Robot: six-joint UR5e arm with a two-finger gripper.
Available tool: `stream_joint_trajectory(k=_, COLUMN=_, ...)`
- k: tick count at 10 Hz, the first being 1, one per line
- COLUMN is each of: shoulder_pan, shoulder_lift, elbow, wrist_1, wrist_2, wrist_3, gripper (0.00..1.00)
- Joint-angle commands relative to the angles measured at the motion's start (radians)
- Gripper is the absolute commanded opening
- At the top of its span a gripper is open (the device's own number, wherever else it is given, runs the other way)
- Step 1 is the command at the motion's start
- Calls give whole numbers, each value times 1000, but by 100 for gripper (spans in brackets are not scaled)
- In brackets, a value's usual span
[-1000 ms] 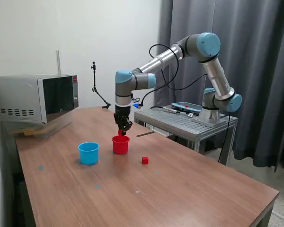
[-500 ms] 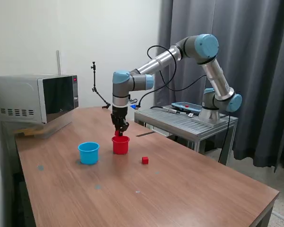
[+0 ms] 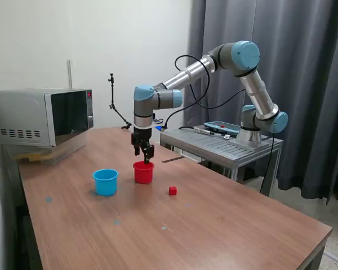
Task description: Place red objects in the red bin, and blue objects in the blue bin.
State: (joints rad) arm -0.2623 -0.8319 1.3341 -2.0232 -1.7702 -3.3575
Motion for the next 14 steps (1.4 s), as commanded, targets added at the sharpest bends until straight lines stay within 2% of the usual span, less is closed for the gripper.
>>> stream_joint_trajectory(k=1, shoulder_pan=0, shoulder_lift=-3, elbow=2, wrist_1=0, wrist_2=-2, wrist_3=1, gripper=100)
stream_joint_trajectory(k=4, shoulder_pan=24, shoulder_lift=-61, elbow=20, wrist_1=1, wrist_2=0, wrist_3=1, gripper=100)
stream_joint_trajectory(k=6, shoulder_pan=83, shoulder_lift=-96, elbow=37, wrist_1=1, wrist_2=2, wrist_3=15, gripper=100)
stream_joint_trajectory(k=9, shoulder_pan=155, shoulder_lift=-139, elbow=114, wrist_1=1, wrist_2=2, wrist_3=131, gripper=100)
stream_joint_trajectory(k=10, shoulder_pan=173, shoulder_lift=-141, elbow=134, wrist_1=1, wrist_2=11, wrist_3=160, gripper=100)
stream_joint_trajectory(k=12, shoulder_pan=193, shoulder_lift=-141, elbow=168, wrist_1=0, wrist_2=99, wrist_3=203, gripper=100)
stream_joint_trajectory(k=14, shoulder_pan=195, shoulder_lift=-144, elbow=180, wrist_1=-2, wrist_2=110, wrist_3=304, gripper=100)
